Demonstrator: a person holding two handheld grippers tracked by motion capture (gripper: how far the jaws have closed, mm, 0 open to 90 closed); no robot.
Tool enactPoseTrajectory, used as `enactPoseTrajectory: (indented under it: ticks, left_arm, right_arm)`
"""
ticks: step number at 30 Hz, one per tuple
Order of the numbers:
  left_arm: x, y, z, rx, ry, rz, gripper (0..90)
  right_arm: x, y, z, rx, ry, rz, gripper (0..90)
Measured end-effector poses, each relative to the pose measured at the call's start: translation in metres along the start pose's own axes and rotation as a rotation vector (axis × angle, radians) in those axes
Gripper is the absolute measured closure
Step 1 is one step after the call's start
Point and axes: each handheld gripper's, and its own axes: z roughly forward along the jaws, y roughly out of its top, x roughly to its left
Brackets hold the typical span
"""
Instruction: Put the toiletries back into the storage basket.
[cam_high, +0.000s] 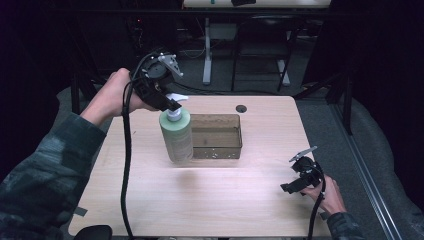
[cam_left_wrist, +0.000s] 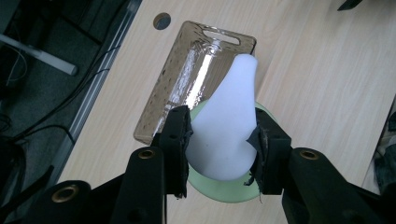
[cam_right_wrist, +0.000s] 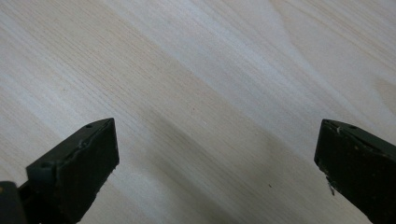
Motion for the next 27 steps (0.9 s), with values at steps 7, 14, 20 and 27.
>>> enactPoseTrajectory:
  ticks: [7, 14, 20, 27]
  left_arm:
    - [0.006, 0.004, -0.002, -0.002, 0.000, -0.005, 62.4]
    - [0.012, 0.010, -0.004, 0.007, 0.011, -0.008, 62.4]
    - [0.016, 0.015, -0.006, 0.005, 0.019, -0.014, 62.4]
    - [0.022, 0.020, -0.008, 0.005, 0.032, -0.013, 62.5]
  right_arm:
    - [0.000, 0.000, 0.000, -0.003, 0.000, 0.001, 0.0]
    - [0.000, 0.000, 0.000, -0.003, 0.001, -0.002, 0.0]
    - [-0.001, -0.001, 0.000, -0.002, 0.000, -0.009, 0.0]
    - [0.000, 0.000, -0.001, -0.003, 0.003, -0.002, 0.0]
